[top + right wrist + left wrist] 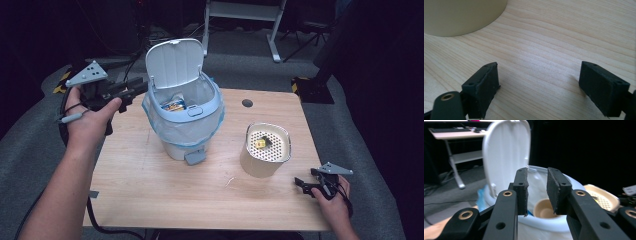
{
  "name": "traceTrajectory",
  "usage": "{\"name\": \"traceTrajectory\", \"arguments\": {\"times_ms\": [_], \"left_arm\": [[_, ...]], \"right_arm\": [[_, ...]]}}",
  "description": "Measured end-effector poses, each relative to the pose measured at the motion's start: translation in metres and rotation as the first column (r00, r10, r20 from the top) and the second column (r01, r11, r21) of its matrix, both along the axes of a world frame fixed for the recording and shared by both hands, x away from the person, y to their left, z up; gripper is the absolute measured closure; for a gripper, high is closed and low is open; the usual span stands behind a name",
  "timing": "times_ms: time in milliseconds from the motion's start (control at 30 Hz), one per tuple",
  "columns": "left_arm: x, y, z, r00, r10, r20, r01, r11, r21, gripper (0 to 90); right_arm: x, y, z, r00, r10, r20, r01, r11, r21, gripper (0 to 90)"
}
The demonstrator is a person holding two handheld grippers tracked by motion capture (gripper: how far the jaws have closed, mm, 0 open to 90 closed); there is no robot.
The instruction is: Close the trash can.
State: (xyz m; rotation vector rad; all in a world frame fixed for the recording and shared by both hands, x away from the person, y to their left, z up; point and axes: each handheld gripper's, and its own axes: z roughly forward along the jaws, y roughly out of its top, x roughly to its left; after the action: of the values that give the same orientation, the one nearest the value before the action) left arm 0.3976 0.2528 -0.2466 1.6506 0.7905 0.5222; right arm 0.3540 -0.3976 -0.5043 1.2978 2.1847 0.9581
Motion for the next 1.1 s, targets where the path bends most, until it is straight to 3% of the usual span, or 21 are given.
{"name": "traceTrajectory", "arguments": {"times_ms": [100,200,367,633,767,900,1067,1100], "left_arm": [[0.009,0.0,0.01,0.9988,0.048,0.005,-0.049,0.9984,0.03,71.2],[0.017,0.0,0.017,0.9939,0.11,0.011,-0.11,0.9917,0.066,72.7],[0.04,-0.002,0.023,0.9892,0.146,0.001,-0.146,0.9861,0.08,73.4],[0.066,0.001,0.025,0.975,0.222,-0.01,-0.22,0.9715,0.088,72.2],[0.077,0.002,0.021,0.9776,0.208,-0.032,-0.206,0.9773,0.049,69.9],[0.085,0.003,0.018,0.9764,0.212,-0.039,-0.211,0.9768,0.037,67.1],[0.09,0.007,0.014,0.9835,0.177,-0.039,-0.176,0.9843,0.011,63.1],[0.089,0.007,0.013,0.9869,0.16,-0.023,-0.159,0.9871,0.014,64.0]], "right_arm": [[0.0,0.0,0.0,1.0,0.0,0.0,0.0,1.0,0.0,16.3],[0.0,0.0,0.0,1.0,0.0,0.0,0.0,1.0,0.0,16.3],[0.0,0.0,0.0,1.0,0.0,0.0,0.0,1.0,0.0,16.3],[0.0,0.0,0.0,1.0,0.0,0.0,0.0,1.0,0.0,16.3],[0.0,0.0,0.0,1.0,0.0,0.0,0.0,1.0,0.0,16.3],[0.0,0.0,0.0,1.0,0.0,0.0,0.0,1.0,0.0,16.3],[0.0,0.0,0.0,1.0,0.001,-0.002,-0.001,1.0,0.0,16.2],[0.0,0.0,0.0,1.0,0.002,-0.002,-0.002,1.0,0.0,16.1]]}}
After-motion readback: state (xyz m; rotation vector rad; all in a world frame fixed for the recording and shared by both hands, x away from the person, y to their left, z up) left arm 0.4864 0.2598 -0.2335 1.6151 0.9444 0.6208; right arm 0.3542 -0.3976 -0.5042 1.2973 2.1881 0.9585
